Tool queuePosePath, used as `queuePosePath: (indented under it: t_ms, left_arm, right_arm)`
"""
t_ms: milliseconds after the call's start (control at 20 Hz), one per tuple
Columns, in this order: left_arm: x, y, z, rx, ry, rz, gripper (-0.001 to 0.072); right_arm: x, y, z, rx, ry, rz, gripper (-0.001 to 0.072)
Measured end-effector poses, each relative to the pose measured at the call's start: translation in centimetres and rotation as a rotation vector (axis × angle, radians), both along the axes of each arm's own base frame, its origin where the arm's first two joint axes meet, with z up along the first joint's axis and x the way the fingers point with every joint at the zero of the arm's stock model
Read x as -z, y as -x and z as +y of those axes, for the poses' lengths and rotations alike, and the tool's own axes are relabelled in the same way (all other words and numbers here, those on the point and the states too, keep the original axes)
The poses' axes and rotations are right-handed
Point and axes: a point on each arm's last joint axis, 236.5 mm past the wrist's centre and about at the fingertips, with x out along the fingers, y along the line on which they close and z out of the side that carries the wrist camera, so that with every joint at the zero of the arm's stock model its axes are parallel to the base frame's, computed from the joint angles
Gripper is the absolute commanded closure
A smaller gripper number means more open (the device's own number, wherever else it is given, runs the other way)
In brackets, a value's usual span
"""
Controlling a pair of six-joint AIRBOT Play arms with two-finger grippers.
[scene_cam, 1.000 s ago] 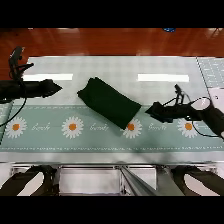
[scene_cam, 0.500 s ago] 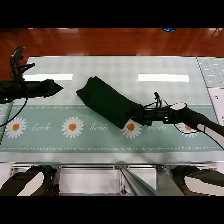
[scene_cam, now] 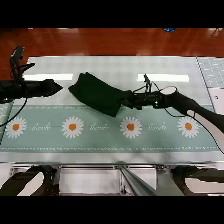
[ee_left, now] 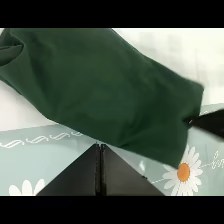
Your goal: Fold the shirts.
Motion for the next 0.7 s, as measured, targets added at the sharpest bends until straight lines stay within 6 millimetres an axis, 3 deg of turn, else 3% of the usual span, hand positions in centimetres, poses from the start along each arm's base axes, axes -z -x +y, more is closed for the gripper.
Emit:
queuePosePath:
  t_ms: [200,350,550,700]
  left_arm:
    - [0.0,0.0,0.0,0.0,0.0,0.001,0.0693]
    - [0.0,0.0,0.0,0.001,0.0,0.001,0.0693]
    - [0.0,0.1,0.0,0.001,0.0,0.002,0.0693]
    - [0.0,0.1,0.0,0.001,0.0,0.002,0.0693]
  right_arm:
    - [-6.3,-2.9,1.2,-0.093,0.024,-0.144,0.0689]
    - [-11.7,-5.0,0.9,-0.127,0.062,-0.25,0.0689]
    - [-18.3,-7.7,-3.3,-0.11,0.14,-0.35,0.0689]
    - [-22.1,-8.7,-8.9,-0.055,0.201,-0.371,0.0689]
